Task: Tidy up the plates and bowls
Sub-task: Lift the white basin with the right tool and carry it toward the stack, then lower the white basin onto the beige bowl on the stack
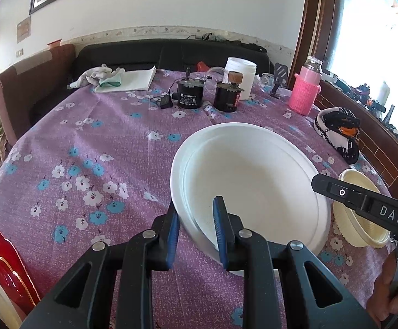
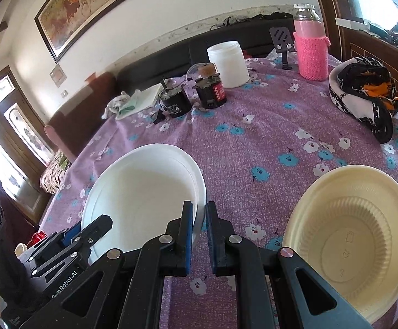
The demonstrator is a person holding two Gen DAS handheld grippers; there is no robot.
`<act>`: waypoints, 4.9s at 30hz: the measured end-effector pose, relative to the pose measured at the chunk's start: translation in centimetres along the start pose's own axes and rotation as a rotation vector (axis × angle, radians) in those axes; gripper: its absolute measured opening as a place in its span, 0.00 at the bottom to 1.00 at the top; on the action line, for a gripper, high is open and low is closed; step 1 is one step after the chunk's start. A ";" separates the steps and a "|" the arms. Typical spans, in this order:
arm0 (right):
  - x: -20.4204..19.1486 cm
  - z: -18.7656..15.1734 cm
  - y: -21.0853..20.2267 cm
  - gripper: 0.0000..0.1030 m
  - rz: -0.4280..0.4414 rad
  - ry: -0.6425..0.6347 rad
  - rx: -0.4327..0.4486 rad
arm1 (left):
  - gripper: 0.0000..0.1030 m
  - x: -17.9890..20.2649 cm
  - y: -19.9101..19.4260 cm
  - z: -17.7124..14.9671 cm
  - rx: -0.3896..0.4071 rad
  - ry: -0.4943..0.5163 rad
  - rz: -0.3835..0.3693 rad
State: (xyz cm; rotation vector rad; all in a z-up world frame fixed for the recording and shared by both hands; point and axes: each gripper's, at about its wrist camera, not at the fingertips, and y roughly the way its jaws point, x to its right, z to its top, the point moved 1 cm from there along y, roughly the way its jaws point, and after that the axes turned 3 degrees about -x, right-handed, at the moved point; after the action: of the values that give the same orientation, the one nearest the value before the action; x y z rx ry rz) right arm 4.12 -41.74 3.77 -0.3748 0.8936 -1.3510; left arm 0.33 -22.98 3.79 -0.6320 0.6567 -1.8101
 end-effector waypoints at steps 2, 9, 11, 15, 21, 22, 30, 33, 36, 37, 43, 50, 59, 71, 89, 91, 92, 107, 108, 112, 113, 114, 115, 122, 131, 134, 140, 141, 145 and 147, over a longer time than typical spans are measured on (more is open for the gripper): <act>-0.1 -0.1 -0.2 0.10 0.002 0.000 0.009 | 0.21 0.1 -0.2 0.0 0.012 0.002 0.001; -0.1 -0.4 -0.9 0.10 -0.006 -0.002 0.034 | 0.21 0.8 -1.4 -0.1 0.069 0.031 0.015; 0.0 -0.8 -1.4 0.10 -0.002 0.013 0.039 | 0.21 1.0 -1.7 -0.3 0.080 0.039 0.018; -0.4 -1.8 -2.8 0.10 -0.030 0.021 0.064 | 0.21 1.5 -2.4 -0.6 0.083 0.054 0.003; -0.3 -3.7 -5.7 0.11 -0.051 0.050 0.102 | 0.21 2.6 -3.5 -1.4 0.070 0.096 -0.026; -0.2 -3.8 -6.1 0.11 -0.050 0.055 0.103 | 0.21 2.8 -3.7 -1.5 0.068 0.101 -0.032; -0.6 -5.8 -8.6 0.11 -0.045 0.073 0.098 | 0.21 3.1 -6.3 -2.8 0.065 0.133 -0.034; -1.2 -6.4 -9.6 0.11 -0.037 0.068 0.108 | 0.21 2.8 -7.4 -3.4 0.071 0.138 -0.028; -2.1 -6.9 -10.3 0.11 -0.035 0.058 0.112 | 0.21 2.3 -8.6 -4.0 0.082 0.137 -0.023; -2.3 -7.1 -10.4 0.11 -0.031 0.057 0.113 | 0.21 2.1 -9.0 -4.1 0.087 0.135 -0.021; -4.4 -7.9 -11.4 0.11 -0.008 0.035 0.110 | 0.22 0.7 -11.4 -4.8 0.121 0.122 -0.007; -6.9 -8.3 -12.4 0.11 0.008 0.000 0.115 | 0.23 -0.9 -13.8 -5.7 0.149 0.099 0.002; -10.2 -9.2 -14.0 0.12 0.016 -0.054 0.126 | 0.25 -3.2 -17.2 -6.7 0.191 0.063 0.008; -16.2 -10.7 -14.0 0.13 0.124 -0.102 0.047 | 0.30 -8.9 -22.5 -8.7 0.241 -0.012 0.050; -24.3 -12.1 -5.2 0.14 0.247 -0.119 -0.186 | 0.30 -19.6 -22.1 -10.6 0.192 -0.210 0.148; -24.5 -12.2 -4.8 0.14 0.244 -0.117 -0.196 | 0.30 -19.9 -21.6 -10.7 0.183 -0.219 0.148; -24.5 -12.3 -4.5 0.14 0.239 -0.120 -0.200 | 0.30 -20.0 -21.4 -10.7 0.178 -0.220 0.148; -25.0 -12.7 -4.0 0.14 0.218 -0.140 -0.198 | 0.30 -20.6 -20.6 -11.5 0.153 -0.236 0.161; -25.1 -12.7 -4.0 0.15 0.218 -0.144 -0.197 | 0.30 -20.7 -20.6 -11.5 0.154 -0.236 0.162; -25.3 -12.8 -4.0 0.15 0.212 -0.155 -0.192 | 0.30 -20.7 -20.6 -11.6 0.153 -0.237 0.162; -25.3 -12.8 -4.0 0.15 0.213 -0.154 -0.193 | 0.30 -20.7 -20.6 -11.6 0.152 -0.236 0.162; -25.3 -12.8 -4.0 0.15 0.213 -0.153 -0.194 | 0.30 -20.8 -20.7 -11.6 0.151 -0.237 0.161; -25.3 -12.9 -4.0 0.15 0.214 -0.152 -0.195 | 0.30 -20.8 -20.7 -11.6 0.150 -0.239 0.161; -25.4 -13.1 -3.8 0.18 0.231 -0.152 -0.211 | 0.32 -21.0 -20.7 -11.8 0.148 -0.247 0.163; -25.2 -13.1 -3.9 0.24 0.253 -0.153 -0.207 | 0.42 -21.1 -20.8 -11.8 0.154 -0.250 0.165; -25.2 -13.1 -4.1 0.24 0.259 -0.153 -0.202 | 0.44 -21.2 -20.9 -11.9 0.160 -0.252 0.167; -24.9 -13.0 -4.8 0.24 0.276 -0.143 -0.183 | 0.44 -21.1 -21.2 -11.7 0.168 -0.255 0.167; -24.8 -12.9 -5.0 0.24 0.278 -0.142 -0.178 | 0.45 -21.0 -21.3 -11.6 0.172 -0.255 0.168; -24.3 -12.6 -5.7 0.24 0.286 -0.125 -0.159 | 0.45 -20.6 -22.0 -11.3 0.193 -0.246 0.164; -23.8 -12.4 -5.9 0.24 0.287 -0.113 -0.152 | 0.47 -20.3 -22.4 -11.2 0.202 -0.240 0.162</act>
State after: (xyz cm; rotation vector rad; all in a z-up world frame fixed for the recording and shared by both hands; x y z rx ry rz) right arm -8.15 -17.54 8.13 -0.4183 0.9203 -0.9929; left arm -16.03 4.22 9.21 -0.6283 0.3479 -1.5944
